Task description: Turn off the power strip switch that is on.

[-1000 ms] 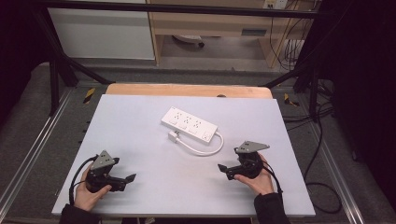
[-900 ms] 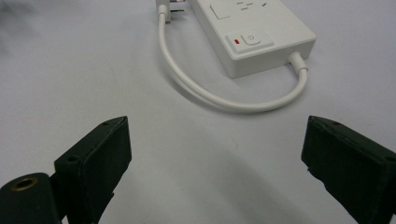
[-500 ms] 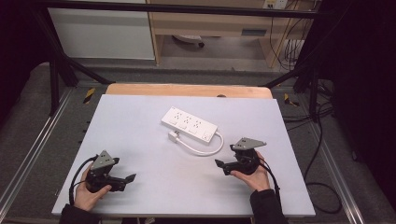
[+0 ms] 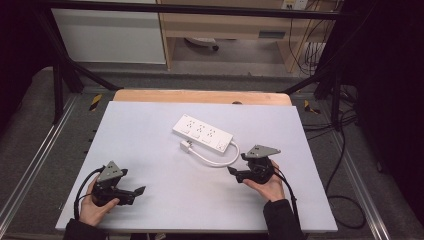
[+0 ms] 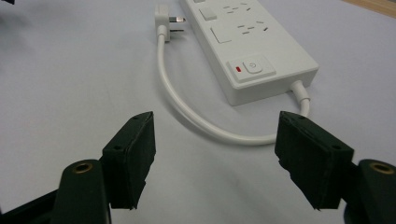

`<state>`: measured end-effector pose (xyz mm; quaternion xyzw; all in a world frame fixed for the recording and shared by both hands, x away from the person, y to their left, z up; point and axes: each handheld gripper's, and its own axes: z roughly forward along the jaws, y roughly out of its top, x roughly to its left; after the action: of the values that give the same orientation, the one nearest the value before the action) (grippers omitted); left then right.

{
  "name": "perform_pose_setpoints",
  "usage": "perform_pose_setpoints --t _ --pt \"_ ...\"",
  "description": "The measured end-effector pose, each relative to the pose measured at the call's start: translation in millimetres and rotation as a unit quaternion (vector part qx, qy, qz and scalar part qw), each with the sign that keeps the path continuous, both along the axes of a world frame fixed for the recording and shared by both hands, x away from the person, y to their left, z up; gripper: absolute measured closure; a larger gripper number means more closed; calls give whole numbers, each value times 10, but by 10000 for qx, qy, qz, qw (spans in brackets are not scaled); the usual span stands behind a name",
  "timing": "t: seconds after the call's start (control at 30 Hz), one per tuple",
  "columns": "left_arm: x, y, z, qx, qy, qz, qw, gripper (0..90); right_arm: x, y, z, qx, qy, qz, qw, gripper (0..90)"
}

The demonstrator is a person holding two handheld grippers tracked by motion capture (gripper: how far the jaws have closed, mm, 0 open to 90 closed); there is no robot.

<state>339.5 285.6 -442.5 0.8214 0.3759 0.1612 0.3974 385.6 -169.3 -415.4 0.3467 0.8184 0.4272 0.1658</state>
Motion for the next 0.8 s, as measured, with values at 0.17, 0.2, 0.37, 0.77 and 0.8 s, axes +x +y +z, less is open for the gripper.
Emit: perform_pose_setpoints --t 0.17,0.2,0.37,0.77,0.8 --pt "-1 -2 -1 5 0 3 10000 60 43 21 8 29 -7 -31 10000 351" --pt "0 -1 -1 6 2 1 10000 61 49 28 11 41 -14 -40 10000 362" --pt "0 -4 -2 1 3 0 10000 61 85 58 13 72 -12 -63 10000 424" --pt "-2 1 3 -8 -11 7 10000 62 197 131 56 154 -60 -167 9997 566" --pt "-3 2 4 -12 -11 10 10000 61 204 140 60 190 -40 -193 9996 574"
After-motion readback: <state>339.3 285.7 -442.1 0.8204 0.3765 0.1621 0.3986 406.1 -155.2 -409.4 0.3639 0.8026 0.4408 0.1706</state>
